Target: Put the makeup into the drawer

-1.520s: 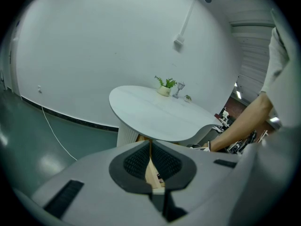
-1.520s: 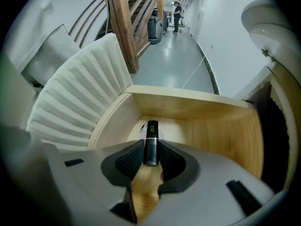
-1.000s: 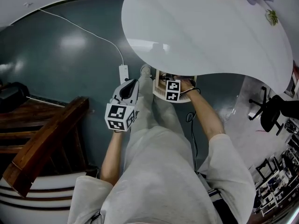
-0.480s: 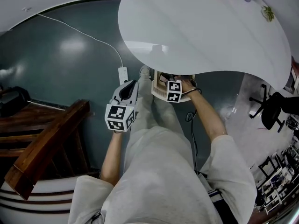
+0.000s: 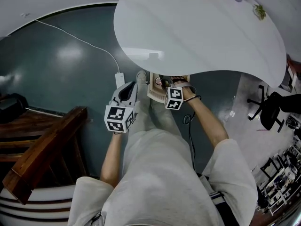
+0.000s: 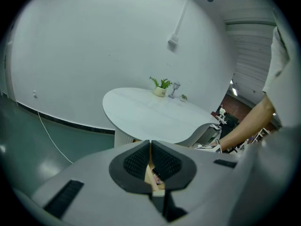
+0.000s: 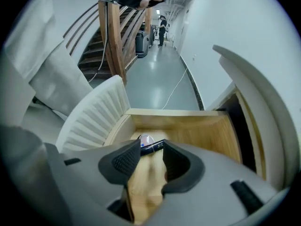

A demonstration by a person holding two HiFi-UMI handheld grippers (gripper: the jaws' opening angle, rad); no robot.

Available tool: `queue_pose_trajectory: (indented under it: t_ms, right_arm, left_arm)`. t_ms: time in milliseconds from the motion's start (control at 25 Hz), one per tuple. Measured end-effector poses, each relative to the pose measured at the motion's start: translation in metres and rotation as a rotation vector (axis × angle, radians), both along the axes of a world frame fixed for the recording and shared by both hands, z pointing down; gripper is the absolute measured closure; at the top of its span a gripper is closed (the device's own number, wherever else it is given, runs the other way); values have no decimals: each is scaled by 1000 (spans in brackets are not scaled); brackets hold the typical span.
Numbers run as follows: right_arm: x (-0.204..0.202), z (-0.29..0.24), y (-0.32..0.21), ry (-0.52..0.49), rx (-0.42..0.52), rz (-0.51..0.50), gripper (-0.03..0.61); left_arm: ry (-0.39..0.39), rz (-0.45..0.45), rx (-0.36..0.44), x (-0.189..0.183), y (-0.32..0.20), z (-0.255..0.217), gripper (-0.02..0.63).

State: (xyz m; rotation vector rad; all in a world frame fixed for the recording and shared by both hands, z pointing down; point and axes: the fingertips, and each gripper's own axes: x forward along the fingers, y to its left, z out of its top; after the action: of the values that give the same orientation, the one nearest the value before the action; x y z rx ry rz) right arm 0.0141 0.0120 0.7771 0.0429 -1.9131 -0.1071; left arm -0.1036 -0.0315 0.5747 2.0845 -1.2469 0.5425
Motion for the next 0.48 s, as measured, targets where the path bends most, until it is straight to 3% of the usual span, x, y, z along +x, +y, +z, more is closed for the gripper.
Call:
queue_pose_trajectory:
  t_ms: [240, 480]
  right_arm:
    - [1, -27, -1, -60, 25, 99, 480]
    - [5, -68, -12, -196, -16, 356, 526]
  left_arm:
    - [3, 4, 29, 5, 0, -10, 597]
    - [4, 10, 59, 9, -1, -22, 597]
